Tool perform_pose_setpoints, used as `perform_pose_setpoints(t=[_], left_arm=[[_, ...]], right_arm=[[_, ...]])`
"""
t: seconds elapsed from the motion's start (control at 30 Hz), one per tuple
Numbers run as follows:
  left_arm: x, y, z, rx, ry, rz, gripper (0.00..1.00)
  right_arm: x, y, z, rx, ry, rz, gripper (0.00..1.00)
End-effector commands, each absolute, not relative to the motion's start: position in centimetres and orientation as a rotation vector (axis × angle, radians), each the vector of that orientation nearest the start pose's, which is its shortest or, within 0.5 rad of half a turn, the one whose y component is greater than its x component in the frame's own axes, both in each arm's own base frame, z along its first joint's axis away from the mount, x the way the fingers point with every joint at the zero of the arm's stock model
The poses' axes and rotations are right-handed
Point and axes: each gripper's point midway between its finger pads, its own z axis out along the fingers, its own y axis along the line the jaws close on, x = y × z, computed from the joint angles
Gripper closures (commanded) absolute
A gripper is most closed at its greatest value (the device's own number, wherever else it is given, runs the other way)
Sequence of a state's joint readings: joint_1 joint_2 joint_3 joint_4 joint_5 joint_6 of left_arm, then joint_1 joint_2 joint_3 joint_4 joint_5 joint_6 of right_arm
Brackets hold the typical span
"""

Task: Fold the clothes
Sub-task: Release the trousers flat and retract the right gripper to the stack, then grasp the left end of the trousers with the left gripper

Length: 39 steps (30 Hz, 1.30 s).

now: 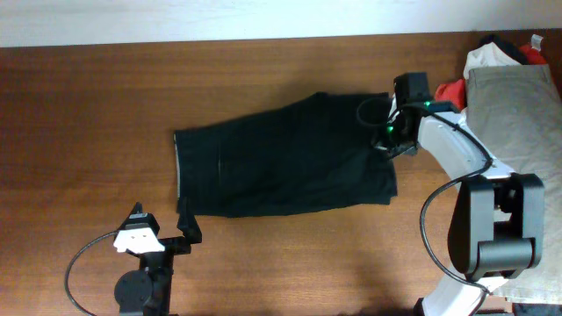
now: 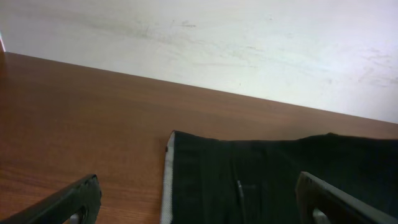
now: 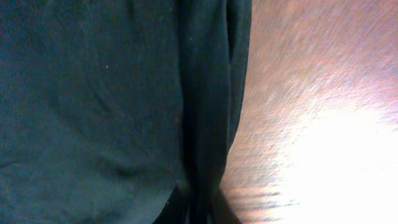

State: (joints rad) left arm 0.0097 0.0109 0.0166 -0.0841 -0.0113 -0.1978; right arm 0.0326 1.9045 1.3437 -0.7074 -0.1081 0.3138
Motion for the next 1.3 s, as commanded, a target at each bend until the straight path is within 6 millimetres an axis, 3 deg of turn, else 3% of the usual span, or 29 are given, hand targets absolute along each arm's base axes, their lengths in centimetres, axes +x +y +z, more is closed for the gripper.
perform_pose_setpoints(t=[0.0,0.03,0.1,0.13,0.17,0.23,0.3,0.33,0.37,0.4,0.43,0.53,0.6,0.63,0.7,0.83,0.9,1.0,1.03,1.07,1.1,1.17,1.27], left_arm=[[24.6,0.4,15.6,-0.165,1.644,-0.123,0.01],[24.6,0.4,15.6,-0.165,1.644,-0.123,0.01],[24.6,0.4,15.6,-0.165,1.644,-0.123,0.01],[24.6,0.4,15.6,-0.165,1.644,-0.123,0.01],[24.6,0.4,15.6,-0.165,1.644,-0.123,0.01],[24.6,0.4,15.6,-0.165,1.644,-0.123,0.01],[24.6,0.4,15.6,-0.165,1.644,-0.123,0.01],[24.6,0.4,15.6,-0.165,1.644,-0.123,0.01],[24.6,0.4,15.6,-0.165,1.644,-0.123,0.01],[24.6,0.4,15.6,-0.165,1.644,-0.123,0.01],[24.6,0.4,15.6,-0.165,1.644,-0.123,0.01],[24.6,1.9,16.7,-0.216,1.592,-0.049,0.01],[24.5,1.9,15.8,-0.218,1.628,-0.047,0.01],[24.6,1.7,16.7,-0.208,1.592,-0.058,0.01],[24.5,-1.2,19.7,-0.063,1.485,-0.193,0.01],[23.7,-2.3,25.1,0.008,1.355,-0.236,0.01],[25.3,-2.2,28.4,-0.007,1.502,-0.229,0.01],[30.1,-2.4,28.6,0.031,2.025,-0.196,0.01],[32.0,-3.6,28.5,0.06,2.152,-0.286,0.01],[33.8,-3.6,27.3,0.047,2.254,-0.301,0.01],[36.1,-3.2,25.1,0.024,2.332,-0.282,0.01],[38.6,-2.0,19.7,-0.028,2.467,-0.236,0.01],[39.3,-1.0,11.3,-0.131,2.689,-0.396,0.01]], right_arm=[[41.7,2.8,5.1,0.357,2.843,0.183,0.68],[41.5,2.8,5.0,0.359,2.854,0.181,0.18],[40.7,2.8,4.9,0.394,2.881,0.178,0.21],[40.2,2.8,4.7,0.409,2.902,0.175,0.38],[39.6,2.8,4.6,0.425,2.928,0.171,0.47],[39.4,2.8,4.6,0.425,2.932,0.171,0.51],[39.5,3.5,4.8,0.411,2.932,0.239,0.71],[39.4,3.7,4.8,0.389,2.938,0.253,0.75],[39.7,3.5,4.8,0.361,2.927,0.235,0.66],[40.6,3.0,5.0,0.366,2.887,0.223,0.13],[41.9,2.5,5.4,0.381,2.835,0.235,0.02],[46.1,-1.8,8.4,0.523,2.636,0.24,0.01],[47.0,-4.3,9.0,0.578,2.575,0.226,0.01],[46.7,-5.9,8.9,0.621,2.565,0.215,0.01],[46.6,-7.2,8.9,0.656,2.555,0.206,0.01],[46.5,-7.2,8.9,0.658,2.555,0.205,0.01],[46.5,-7.2,8.9,0.658,2.554,0.205,0.01],[46.5,-7.2,8.9,0.658,2.555,0.205,0.01],[46.5,-7.2,8.9,0.658,2.555,0.205,0.01],[46.5,-7.2,8.9,0.658,2.555,0.205,0.01],[46.5,-7.2,8.9,0.658,2.555,0.205,0.01],[46.5,-7.2,8.9,0.658,2.555,0.205,0.01],[46.5,-7.2,8.9,0.658,2.555,0.205,0.01]])
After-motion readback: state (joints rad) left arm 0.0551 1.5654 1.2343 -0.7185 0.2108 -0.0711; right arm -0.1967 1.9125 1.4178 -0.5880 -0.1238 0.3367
